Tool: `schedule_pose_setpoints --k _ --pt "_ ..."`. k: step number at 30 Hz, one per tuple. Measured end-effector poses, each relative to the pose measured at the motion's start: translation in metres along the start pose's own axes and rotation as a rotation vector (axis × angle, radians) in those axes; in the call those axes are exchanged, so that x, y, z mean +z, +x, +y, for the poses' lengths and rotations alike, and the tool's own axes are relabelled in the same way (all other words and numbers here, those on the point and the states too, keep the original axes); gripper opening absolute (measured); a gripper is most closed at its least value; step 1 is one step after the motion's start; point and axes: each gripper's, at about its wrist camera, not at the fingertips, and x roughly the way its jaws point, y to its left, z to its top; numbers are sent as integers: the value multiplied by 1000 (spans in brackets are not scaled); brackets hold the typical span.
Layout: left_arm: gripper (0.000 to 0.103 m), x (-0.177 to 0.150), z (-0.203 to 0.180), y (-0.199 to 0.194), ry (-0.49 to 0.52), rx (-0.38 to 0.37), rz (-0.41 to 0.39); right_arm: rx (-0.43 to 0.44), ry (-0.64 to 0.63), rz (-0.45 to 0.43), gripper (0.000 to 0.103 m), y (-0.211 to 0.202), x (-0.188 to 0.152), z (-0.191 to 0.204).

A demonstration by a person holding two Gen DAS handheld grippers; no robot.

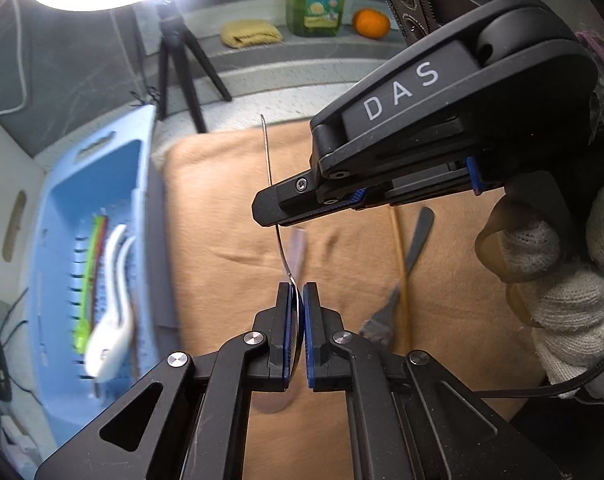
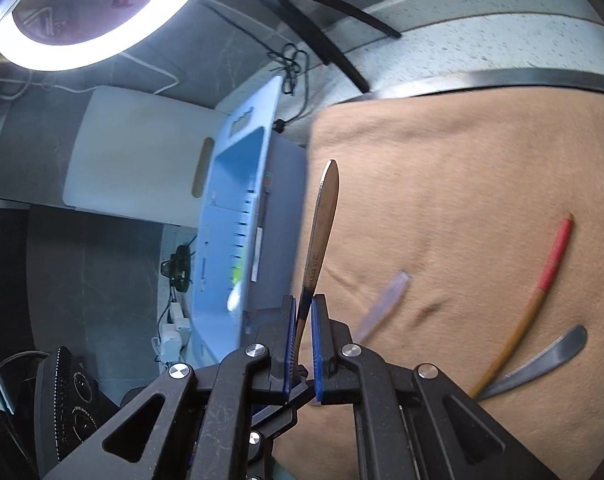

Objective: Organize utensils
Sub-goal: 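Carry the metal spoon and dark utensil over the blue basket, then open both grippers to drop the utensils into the basket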

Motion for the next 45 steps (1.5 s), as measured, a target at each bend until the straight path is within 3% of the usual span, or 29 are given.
schedule_pose_setpoints --k 12,23,31,45 --pt "4 -15 79 -19 -36 60 -6 47 -65 31 7 70 13 71" --pt "4 -30 129 -4 -78 39 34 19 -80 68 7 123 18 89" --pt "4 -29 143 9 -122 8 39 -15 -84 70 7 133 23 87" --pt "7 -30 148 9 -179 47 49 -36 -125 71 10 124 25 90"
